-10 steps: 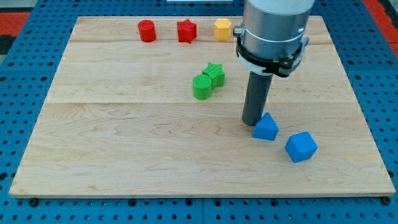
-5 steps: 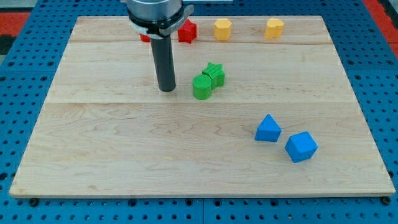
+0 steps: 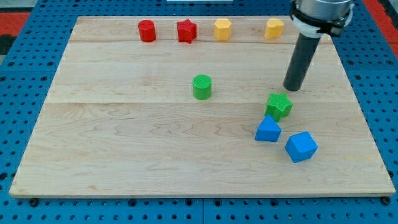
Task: Push the green star into the blue blocks
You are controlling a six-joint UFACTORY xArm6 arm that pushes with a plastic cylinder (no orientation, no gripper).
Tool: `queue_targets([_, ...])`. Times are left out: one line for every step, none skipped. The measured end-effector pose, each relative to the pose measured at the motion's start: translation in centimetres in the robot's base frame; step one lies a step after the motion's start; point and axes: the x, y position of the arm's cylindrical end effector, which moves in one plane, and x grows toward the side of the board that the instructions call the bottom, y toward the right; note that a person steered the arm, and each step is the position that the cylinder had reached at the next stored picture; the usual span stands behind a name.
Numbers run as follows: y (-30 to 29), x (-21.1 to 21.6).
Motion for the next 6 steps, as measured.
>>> queue_targets([-3.2,0.8])
queue_targets([-5.1,3.1])
queue_targets([-3.4,7.0])
queue_targets([-3.3,5.0])
queue_targets([-6.7,0.6])
queue_targets([-13.4,-2.7])
